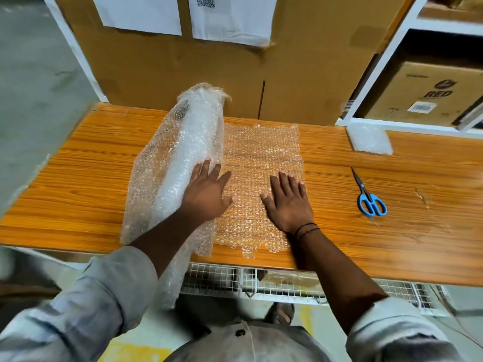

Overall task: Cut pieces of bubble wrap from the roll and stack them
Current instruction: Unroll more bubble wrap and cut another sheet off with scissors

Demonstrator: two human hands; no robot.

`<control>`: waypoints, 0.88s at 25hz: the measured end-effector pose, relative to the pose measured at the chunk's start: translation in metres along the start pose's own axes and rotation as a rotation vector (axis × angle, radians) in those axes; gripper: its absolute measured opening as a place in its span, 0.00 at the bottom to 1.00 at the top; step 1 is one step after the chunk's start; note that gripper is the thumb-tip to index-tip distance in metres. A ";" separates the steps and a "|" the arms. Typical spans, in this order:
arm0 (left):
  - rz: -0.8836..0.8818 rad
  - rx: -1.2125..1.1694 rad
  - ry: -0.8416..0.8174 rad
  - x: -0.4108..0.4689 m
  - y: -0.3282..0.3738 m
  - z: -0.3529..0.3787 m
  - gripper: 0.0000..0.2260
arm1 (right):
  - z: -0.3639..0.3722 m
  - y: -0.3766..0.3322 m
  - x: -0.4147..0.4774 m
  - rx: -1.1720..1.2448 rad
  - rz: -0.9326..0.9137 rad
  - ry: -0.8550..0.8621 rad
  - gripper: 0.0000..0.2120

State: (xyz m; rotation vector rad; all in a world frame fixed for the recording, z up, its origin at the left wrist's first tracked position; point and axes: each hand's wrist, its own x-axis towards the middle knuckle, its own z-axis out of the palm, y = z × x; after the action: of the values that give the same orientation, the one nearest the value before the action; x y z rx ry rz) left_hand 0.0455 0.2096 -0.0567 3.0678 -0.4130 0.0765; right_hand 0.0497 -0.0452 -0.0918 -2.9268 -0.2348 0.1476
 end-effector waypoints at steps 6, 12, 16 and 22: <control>0.018 0.015 -0.023 0.010 0.009 -0.004 0.36 | -0.011 0.028 0.003 -0.028 0.021 -0.026 0.35; 0.010 0.060 -0.079 0.009 0.025 0.004 0.33 | -0.015 0.030 0.005 -0.001 -0.003 -0.069 0.36; 0.022 -0.019 -0.074 0.015 0.051 -0.002 0.32 | -0.026 0.046 -0.011 0.098 0.110 0.203 0.30; 0.074 -0.158 -0.175 0.013 0.087 0.014 0.35 | -0.032 0.100 -0.035 0.029 0.623 0.289 0.36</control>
State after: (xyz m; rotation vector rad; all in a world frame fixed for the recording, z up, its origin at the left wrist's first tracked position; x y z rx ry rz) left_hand 0.0354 0.1221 -0.0662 2.9126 -0.5151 -0.2132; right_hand 0.0333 -0.1543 -0.0783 -2.8371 0.7158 -0.1812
